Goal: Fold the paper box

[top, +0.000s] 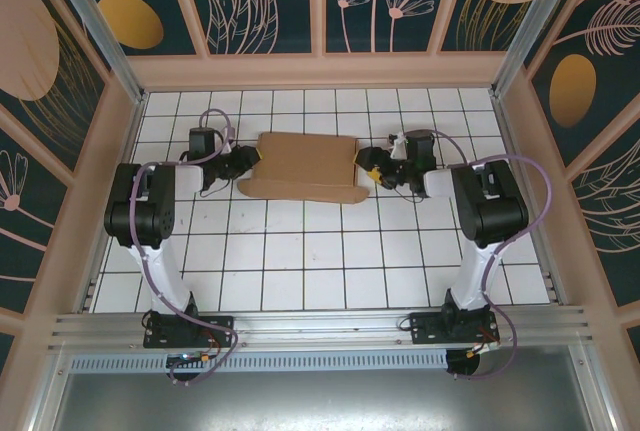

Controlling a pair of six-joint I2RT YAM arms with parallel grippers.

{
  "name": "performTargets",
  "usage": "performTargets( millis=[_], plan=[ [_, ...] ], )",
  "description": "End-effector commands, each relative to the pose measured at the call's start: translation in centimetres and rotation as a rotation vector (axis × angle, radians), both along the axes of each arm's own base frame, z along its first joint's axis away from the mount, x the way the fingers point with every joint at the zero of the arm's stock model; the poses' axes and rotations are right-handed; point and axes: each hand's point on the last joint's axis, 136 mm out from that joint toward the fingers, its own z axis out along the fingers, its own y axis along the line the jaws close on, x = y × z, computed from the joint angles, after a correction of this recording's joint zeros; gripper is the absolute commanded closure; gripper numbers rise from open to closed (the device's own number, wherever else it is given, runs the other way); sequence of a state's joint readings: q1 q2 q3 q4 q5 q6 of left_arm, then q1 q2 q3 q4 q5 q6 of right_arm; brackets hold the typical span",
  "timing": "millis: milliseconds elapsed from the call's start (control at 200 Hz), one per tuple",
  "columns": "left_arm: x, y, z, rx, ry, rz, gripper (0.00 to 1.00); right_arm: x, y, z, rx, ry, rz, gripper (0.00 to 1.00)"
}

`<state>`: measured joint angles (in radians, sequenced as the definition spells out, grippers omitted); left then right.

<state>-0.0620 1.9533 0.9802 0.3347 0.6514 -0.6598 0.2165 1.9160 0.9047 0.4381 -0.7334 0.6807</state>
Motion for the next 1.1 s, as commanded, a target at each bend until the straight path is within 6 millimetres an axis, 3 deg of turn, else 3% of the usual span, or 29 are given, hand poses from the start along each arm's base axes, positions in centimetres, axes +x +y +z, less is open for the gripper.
performTargets(
  millis=[0,370,576,831,1036,1096],
  plan=[
    [-2.9,1.0,-6.0,0.029,0.217,0.025,0.76,0.3,1.0,-0.7,0.034,0.067,0.040,0.13],
    [-3.3,2.9,-7.9,0.039,0.282,0.070,0.81,0.6,3.3,-2.5,-0.079,0.093,0.139,0.07],
    [-3.6,3.0,-8.4,0.048,0.296,0.068,0.82,0.1,5.1,-1.5,0.012,0.080,0.197,0.08],
    [-3.1,2.6,-7.5,0.010,0.273,0.062,0.83,-1.0,7.5,1.4,0.241,0.060,0.254,0.20],
    [-2.5,2.4,-5.9,-0.012,0.243,0.069,0.82,-1.7,6.8,2.6,0.296,0.039,0.236,0.40],
    [-2.2,2.6,-4.7,-0.006,0.219,0.084,0.75,-1.8,5.9,2.8,0.288,0.023,0.202,0.43]
  ],
)
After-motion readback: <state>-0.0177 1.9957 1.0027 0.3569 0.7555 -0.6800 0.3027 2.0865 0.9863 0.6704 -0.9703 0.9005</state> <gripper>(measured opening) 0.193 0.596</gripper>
